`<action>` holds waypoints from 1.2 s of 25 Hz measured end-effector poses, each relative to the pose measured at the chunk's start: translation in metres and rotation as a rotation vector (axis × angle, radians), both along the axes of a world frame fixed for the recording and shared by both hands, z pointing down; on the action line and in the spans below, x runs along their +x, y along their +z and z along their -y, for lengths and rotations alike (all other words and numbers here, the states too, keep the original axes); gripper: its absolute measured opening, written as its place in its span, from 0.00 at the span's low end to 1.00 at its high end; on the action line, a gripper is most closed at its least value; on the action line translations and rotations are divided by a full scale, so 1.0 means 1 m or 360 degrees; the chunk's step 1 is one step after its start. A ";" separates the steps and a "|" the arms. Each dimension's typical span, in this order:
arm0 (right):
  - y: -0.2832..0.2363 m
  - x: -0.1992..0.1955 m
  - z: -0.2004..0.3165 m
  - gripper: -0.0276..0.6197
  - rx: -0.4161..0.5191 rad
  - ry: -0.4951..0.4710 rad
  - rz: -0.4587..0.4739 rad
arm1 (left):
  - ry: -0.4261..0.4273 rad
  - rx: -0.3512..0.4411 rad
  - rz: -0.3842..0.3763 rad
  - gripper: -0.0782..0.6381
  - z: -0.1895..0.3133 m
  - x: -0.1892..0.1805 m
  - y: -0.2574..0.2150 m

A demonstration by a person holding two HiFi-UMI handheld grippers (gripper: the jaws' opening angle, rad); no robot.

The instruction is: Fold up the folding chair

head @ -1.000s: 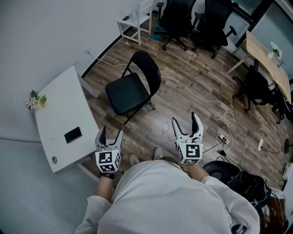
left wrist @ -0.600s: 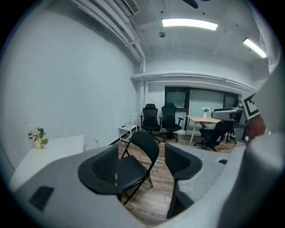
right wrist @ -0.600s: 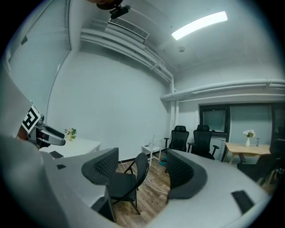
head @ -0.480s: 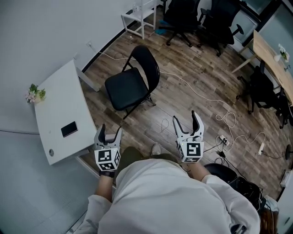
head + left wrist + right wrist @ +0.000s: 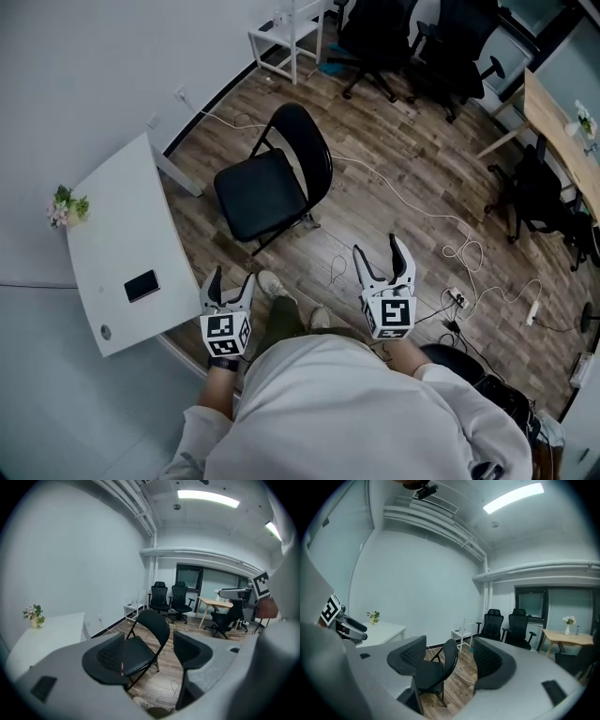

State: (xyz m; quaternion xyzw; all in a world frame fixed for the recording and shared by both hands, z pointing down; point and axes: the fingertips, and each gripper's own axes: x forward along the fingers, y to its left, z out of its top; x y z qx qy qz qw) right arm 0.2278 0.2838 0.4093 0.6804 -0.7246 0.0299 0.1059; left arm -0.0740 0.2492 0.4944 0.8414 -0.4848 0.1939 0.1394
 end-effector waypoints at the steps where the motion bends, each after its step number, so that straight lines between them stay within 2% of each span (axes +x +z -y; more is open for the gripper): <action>1: -0.001 -0.001 0.011 0.55 -0.0003 0.0000 -0.0013 | 0.0008 -0.0015 -0.0006 0.57 0.011 0.000 0.006; 5: -0.003 -0.005 0.062 0.53 -0.0025 0.0008 -0.0065 | 0.0043 -0.0045 -0.0029 0.57 0.061 -0.004 0.022; 10: -0.020 -0.024 0.136 0.52 0.0003 0.0020 -0.0146 | 0.0069 -0.0095 -0.0070 0.57 0.120 -0.027 0.041; 15: -0.022 -0.022 0.195 0.50 -0.0020 0.0046 -0.0188 | 0.0083 -0.0172 -0.0049 0.57 0.161 -0.038 0.065; 23: 0.005 -0.009 0.309 0.50 -0.0147 -0.0065 -0.0191 | -0.0099 -0.0405 -0.0057 0.57 0.211 -0.064 0.129; 30: 0.081 0.013 0.429 0.50 -0.0371 -0.0241 -0.0188 | -0.0302 -0.0692 -0.0072 0.57 0.249 -0.066 0.222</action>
